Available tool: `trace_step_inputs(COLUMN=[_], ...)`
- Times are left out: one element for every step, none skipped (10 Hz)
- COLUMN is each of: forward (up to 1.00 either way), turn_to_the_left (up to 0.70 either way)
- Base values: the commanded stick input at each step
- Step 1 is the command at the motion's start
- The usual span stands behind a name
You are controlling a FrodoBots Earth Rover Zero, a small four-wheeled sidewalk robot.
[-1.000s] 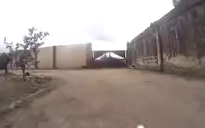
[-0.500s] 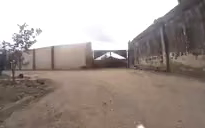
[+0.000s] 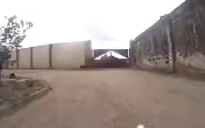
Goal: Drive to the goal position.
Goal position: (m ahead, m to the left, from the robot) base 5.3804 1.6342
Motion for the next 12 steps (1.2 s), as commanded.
trace_step_inputs(forward=[1.0,1.0,1.0,1.0,1.0,1.0,1.0,1.0,1.0,1.0,1.0,1.0], turn_to_the_left=[0.0,0.15,0.21,0.02,0.0,0.0,0.0,0.0,0.0,0.04,0.24,0.27])
